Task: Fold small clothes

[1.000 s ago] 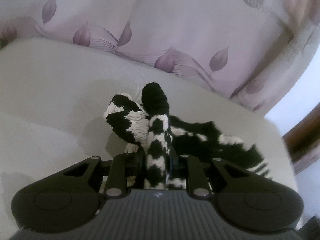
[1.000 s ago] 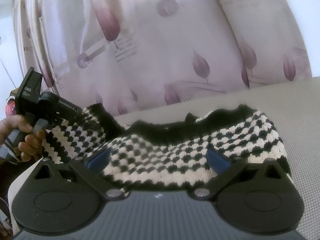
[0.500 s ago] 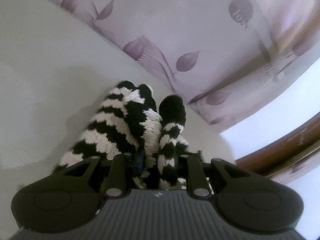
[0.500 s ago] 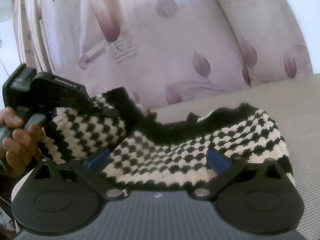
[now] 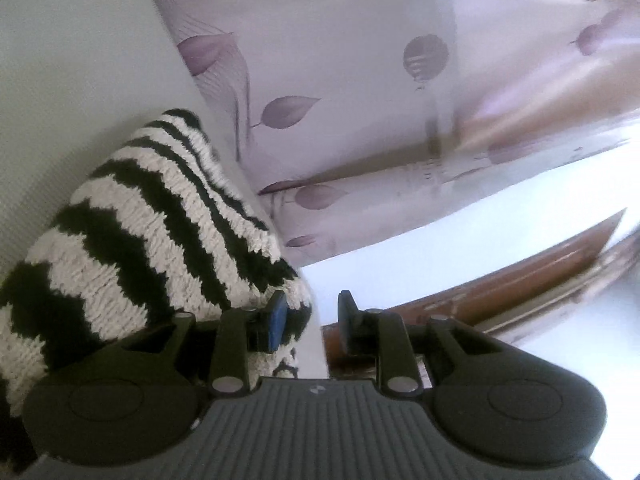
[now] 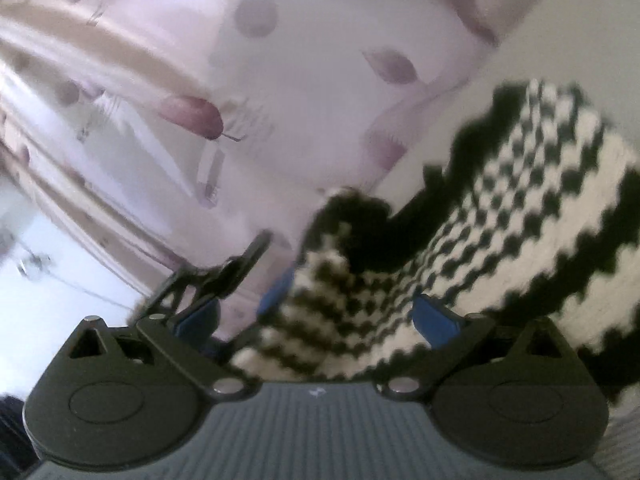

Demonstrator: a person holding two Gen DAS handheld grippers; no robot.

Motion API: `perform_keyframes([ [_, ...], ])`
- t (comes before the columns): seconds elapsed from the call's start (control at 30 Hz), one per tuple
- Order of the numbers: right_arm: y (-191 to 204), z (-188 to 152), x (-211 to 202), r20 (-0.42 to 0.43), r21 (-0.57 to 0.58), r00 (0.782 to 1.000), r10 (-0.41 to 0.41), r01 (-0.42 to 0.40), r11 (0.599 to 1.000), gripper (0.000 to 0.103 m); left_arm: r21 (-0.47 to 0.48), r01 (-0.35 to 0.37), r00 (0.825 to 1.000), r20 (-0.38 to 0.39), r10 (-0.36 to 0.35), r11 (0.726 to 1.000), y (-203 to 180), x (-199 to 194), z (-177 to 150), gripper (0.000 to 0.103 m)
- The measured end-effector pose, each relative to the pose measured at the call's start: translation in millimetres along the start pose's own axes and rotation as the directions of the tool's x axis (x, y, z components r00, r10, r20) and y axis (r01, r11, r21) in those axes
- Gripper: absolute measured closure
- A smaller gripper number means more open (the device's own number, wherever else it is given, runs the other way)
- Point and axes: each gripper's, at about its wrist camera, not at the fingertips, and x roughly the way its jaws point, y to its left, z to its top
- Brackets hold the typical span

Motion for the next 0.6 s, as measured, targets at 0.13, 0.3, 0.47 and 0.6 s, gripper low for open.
perform_keyframes([
  [0.13,-3,3,15,-0.007,0.085,1.0,0.011,-0.01,0.996,0.0,-0.078,0.134,0.99,0.053,-0.13,0.988,17,-11,-5,0.077],
  [0.3,-13,11,19,0.045,0.193,0.998,0.047,-0.055,0.98,0.0,-0.118,0.201,0.976,0.102,-0.19,0.972,31,-14,-10,0.077],
  [0.47,3,6,30,0.054,0.102,0.998,-0.025,0.02,0.995,0.015,-0.158,0.254,0.961,0.15,-0.231,0.954,40,-21,-13,0.077],
  [0.6,13,1,51,0.025,0.041,0.995,-0.097,0.096,0.995,0.035,-0.185,0.265,0.953,0.203,-0.227,0.946,48,-31,-19,0.074],
])
